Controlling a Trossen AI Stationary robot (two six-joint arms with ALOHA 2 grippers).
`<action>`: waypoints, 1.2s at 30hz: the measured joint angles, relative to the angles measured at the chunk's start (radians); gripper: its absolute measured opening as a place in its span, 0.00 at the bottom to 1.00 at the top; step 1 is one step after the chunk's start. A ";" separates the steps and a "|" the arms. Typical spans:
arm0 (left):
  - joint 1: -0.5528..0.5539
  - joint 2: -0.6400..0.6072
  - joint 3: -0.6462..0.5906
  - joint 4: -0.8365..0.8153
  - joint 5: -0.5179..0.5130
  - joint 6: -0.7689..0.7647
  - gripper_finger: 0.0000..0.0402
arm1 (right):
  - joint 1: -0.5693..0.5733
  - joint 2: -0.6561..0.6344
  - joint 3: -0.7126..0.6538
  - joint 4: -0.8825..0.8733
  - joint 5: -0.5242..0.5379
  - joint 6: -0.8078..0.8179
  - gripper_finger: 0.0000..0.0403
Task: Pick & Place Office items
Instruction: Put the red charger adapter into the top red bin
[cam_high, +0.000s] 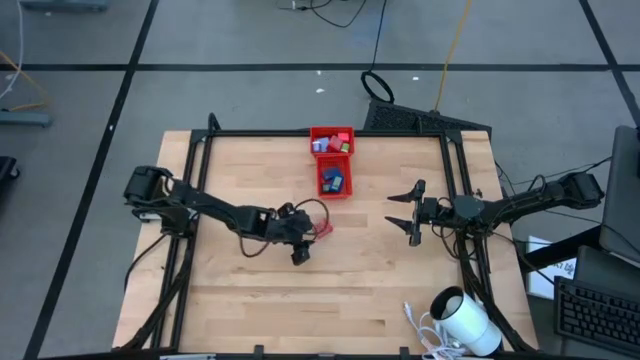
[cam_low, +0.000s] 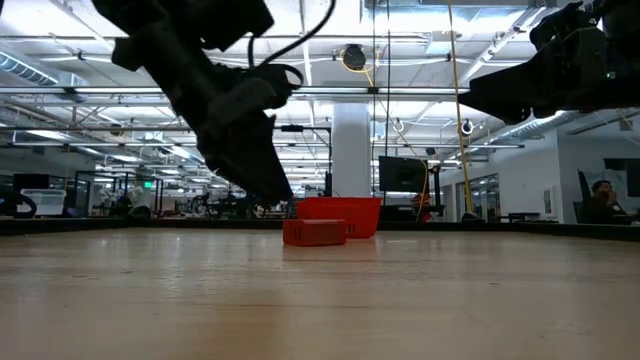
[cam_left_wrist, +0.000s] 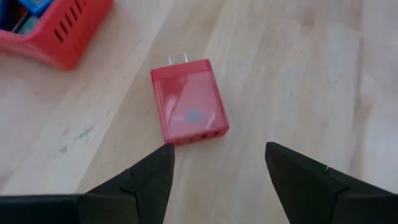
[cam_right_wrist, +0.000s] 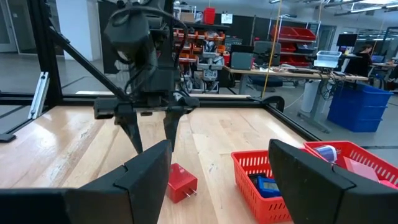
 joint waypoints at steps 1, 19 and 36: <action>0.001 0.014 0.017 -0.019 0.000 0.000 0.64 | 0.000 0.000 0.000 0.000 0.000 0.000 0.65; 0.026 0.064 0.195 -0.226 0.014 -0.071 0.64 | 0.000 0.000 0.000 0.000 0.000 0.000 0.65; 0.051 0.110 0.198 -0.169 -0.026 -0.115 0.88 | 0.000 0.000 0.000 0.000 0.000 0.000 0.65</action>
